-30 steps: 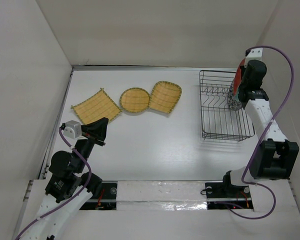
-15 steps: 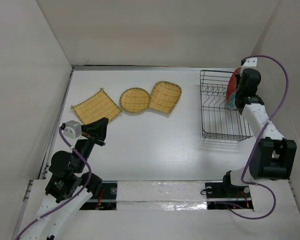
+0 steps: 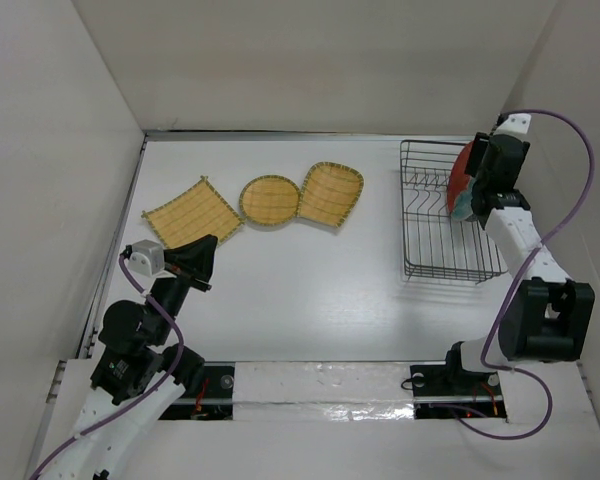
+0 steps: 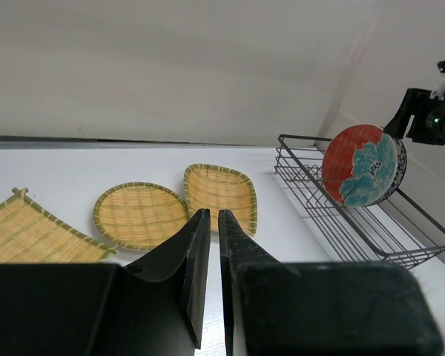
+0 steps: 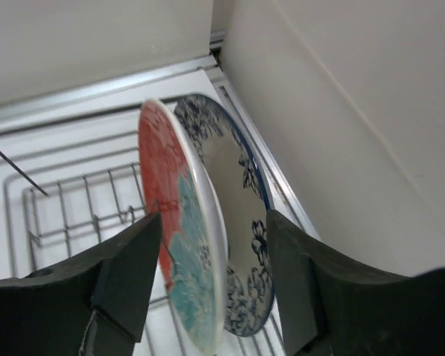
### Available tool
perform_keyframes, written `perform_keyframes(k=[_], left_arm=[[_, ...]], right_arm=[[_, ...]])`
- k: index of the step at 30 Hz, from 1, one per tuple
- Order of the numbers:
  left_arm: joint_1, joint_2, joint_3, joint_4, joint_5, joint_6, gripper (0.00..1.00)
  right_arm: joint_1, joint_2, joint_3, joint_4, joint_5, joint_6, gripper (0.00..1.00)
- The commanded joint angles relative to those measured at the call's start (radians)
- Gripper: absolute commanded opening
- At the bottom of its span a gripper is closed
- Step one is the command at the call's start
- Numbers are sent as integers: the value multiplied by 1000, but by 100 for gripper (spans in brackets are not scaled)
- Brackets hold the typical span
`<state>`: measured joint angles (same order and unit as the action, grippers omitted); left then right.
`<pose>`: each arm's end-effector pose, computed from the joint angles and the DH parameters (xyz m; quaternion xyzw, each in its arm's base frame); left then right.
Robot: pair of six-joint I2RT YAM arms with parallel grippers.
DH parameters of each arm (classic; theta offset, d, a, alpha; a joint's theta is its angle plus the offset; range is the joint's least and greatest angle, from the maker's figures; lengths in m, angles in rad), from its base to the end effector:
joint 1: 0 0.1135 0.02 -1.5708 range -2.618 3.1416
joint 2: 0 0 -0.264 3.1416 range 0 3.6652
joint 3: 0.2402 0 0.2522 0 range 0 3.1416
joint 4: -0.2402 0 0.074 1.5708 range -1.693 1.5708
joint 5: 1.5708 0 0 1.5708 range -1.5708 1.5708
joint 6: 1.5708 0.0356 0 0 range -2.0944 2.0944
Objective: Load the plates into the dish rack
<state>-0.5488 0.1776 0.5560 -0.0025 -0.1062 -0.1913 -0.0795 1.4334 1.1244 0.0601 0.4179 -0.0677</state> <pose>0.0595 -0.0319 0.3466 0.0567 0.5606 -0.2708 0.7805 0.3365 -0.0413 0.3314 0.1319 0.7715 -0.2075 0.5868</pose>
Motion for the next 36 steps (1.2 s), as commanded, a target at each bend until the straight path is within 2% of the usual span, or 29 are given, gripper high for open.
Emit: perform_keyframes(k=[1, 5, 6, 7, 8, 9, 10, 11, 15, 17, 18, 20, 21, 24, 29, 36], left_arm=[[-5, 16, 28, 32, -4, 1, 8], [-5, 23, 30, 32, -6, 1, 8], [-5, 26, 30, 33, -6, 1, 8], [-5, 29, 30, 33, -4, 1, 8], [-5, 31, 30, 33, -4, 1, 7], [-5, 37, 31, 33, -4, 1, 7], [-5, 40, 30, 33, -4, 1, 7], [-5, 46, 31, 33, -4, 3, 7], [-5, 62, 30, 35, -3, 1, 0], [-5, 65, 30, 35, 2, 1, 0], [-5, 69, 30, 36, 3, 1, 0], [-5, 72, 30, 36, 7, 1, 0], [-5, 74, 30, 35, 8, 3, 0], [-5, 77, 30, 36, 7, 4, 0], [-5, 85, 30, 38, 8, 3, 0], [-5, 94, 30, 41, 14, 3, 4]], right_arm=[[26, -68, 96, 12, 31, 109, 68], [112, -103, 182, -46, 24, 128, 69], [138, -103, 210, -57, 28, 128, 68], [194, -106, 221, -92, 41, 135, 62], [222, -107, 225, -100, 32, 160, 50], [251, -103, 221, -109, 15, 175, 19], [282, -100, 213, -111, -4, 199, 4], [340, -94, 201, -106, -22, 259, 0], [481, -19, 124, -10, -48, 408, 0], [518, 67, 109, 6, -27, 504, 6], [536, 100, 109, 13, -27, 535, 24], [550, 194, 123, 4, -10, 627, 43], [560, 218, 126, 9, -2, 649, 57], [560, 298, 133, 15, 18, 721, 68], [550, 387, 153, 1, 19, 814, 68], [560, 499, 152, 4, -2, 927, 63]])
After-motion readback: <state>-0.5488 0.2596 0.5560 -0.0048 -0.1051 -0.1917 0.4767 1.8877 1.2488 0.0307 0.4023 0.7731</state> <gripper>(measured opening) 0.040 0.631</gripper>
